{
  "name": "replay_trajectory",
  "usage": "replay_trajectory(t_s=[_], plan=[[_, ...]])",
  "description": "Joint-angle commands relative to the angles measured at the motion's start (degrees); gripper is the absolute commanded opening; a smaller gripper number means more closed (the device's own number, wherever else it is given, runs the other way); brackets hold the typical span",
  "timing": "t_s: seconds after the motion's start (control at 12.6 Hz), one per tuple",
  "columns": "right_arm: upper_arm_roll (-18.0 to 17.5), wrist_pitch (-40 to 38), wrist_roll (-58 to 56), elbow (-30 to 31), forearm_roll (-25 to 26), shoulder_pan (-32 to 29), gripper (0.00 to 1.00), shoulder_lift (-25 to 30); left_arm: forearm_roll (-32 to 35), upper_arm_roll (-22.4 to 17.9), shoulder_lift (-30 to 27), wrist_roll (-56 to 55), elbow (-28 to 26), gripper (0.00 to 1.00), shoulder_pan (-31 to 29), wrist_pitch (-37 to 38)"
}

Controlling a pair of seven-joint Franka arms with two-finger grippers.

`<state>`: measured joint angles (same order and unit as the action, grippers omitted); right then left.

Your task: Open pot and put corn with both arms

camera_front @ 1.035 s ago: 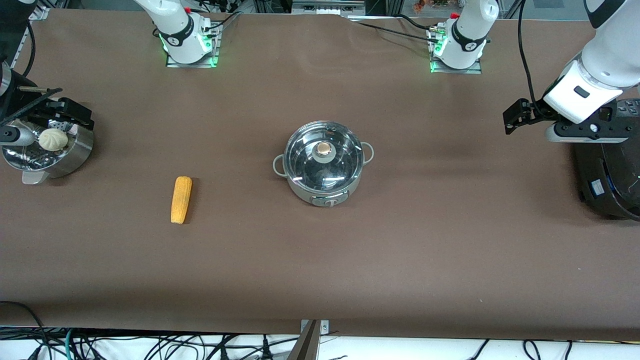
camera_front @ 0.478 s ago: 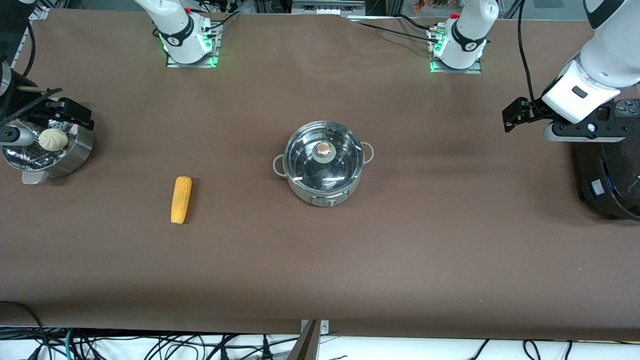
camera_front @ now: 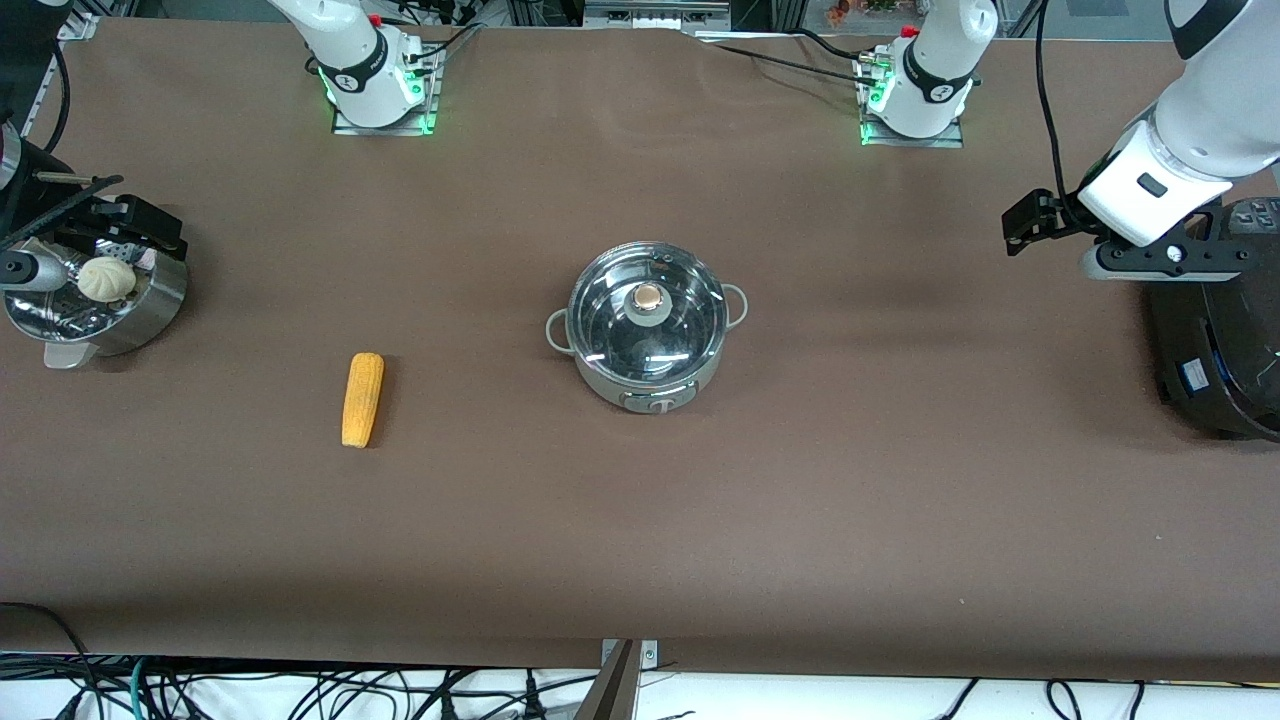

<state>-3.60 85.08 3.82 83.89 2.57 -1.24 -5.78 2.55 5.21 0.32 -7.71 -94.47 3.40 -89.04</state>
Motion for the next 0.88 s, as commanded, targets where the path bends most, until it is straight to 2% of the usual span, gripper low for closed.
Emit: replay_trajectory(t_s=[0.0,0.16,0.32,0.48,0.64,0.72,0.8], plan=[[-0.7,0.1,-0.6,-1.1,2.1,-0.2,1.00,-1.2,0.8,0.0,0.3,0.1,1.0,1.00,0.4,1.3],[-0.8,0.3,-2.8,-1.0,1.7,-0.3,1.00,-3.1,-0.3,2.2,1.0,0.1,1.0,1.00,1.9,1.3],[-1.1,1.2,-3.1,-1.3,1.2,0.0,1.00,-9.1,-6.2,5.4,3.4,-4.5,1.5,1.00,4.4,1.0],[-1.0,8.3,-2.8,-0.6,-5.0,0.2,1.00,-14.7,-6.3,8.2,12.1,-13.8,11.4,1.00,9.5,0.6],[-1.0,15.9,-2.3,0.3,-5.3,1.3,1.00,-20.9,-6.1,8.0,23.9,-19.8,23.7,1.00,16.6,0.5],[-1.0,19.9,-2.1,2.1,-5.4,1.3,1.00,-23.2,-5.2,7.7,28.8,-21.8,27.9,1.00,20.2,-1.4],[-1.0,24.5,-1.5,5.0,-5.5,1.4,0.99,-24.5,-3.2,7.7,31.3,-22.9,28.3,1.00,22.7,-5.8]])
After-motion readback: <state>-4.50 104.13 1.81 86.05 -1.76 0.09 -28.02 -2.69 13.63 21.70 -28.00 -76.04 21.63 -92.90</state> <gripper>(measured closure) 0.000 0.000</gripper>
